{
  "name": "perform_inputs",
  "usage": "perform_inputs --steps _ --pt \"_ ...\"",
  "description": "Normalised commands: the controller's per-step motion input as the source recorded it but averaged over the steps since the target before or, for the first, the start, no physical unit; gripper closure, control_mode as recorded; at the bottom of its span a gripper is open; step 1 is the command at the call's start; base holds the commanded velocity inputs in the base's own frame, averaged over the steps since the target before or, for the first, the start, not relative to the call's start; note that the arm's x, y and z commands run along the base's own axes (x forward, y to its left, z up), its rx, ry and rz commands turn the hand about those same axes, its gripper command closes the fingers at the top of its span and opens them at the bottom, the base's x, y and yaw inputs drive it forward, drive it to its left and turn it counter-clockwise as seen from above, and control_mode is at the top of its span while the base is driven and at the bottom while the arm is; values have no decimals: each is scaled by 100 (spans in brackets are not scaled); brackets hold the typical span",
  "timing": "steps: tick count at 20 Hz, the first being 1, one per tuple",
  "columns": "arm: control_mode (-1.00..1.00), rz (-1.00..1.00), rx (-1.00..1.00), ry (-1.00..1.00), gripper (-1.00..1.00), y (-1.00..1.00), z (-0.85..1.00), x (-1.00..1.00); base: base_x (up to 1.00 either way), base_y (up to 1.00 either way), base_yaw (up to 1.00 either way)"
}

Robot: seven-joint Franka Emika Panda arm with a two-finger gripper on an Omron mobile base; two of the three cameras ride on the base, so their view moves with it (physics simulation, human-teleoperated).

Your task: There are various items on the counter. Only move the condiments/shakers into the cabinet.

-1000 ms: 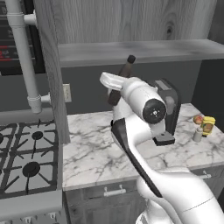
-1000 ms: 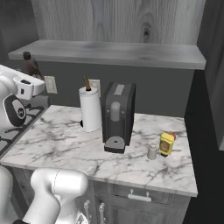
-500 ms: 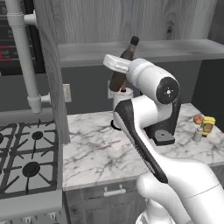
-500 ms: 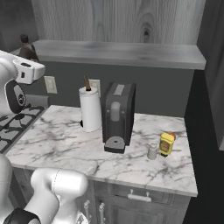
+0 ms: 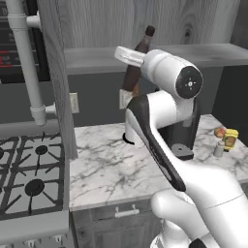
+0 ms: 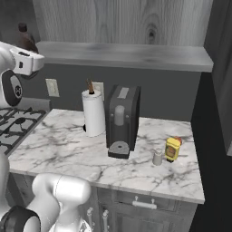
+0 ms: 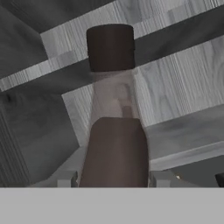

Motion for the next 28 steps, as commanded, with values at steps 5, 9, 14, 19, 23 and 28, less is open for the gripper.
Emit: perform_inputs --steps 5,9,14,19,23,28 --pt "-100 0 0 0 100 -4 43 1 0 0 0" --pt "-100 0 -1 0 100 0 33 2 0 0 0" --pt "-100 3 -1 4 100 0 6 29 0 0 0" --pt "-100 4 0 0 100 0 6 21 0 0 0" --pt "-100 4 -5 0 100 0 6 21 0 0 0" --pt "-100 1 -17 0 100 5 0 13 0 0 0"
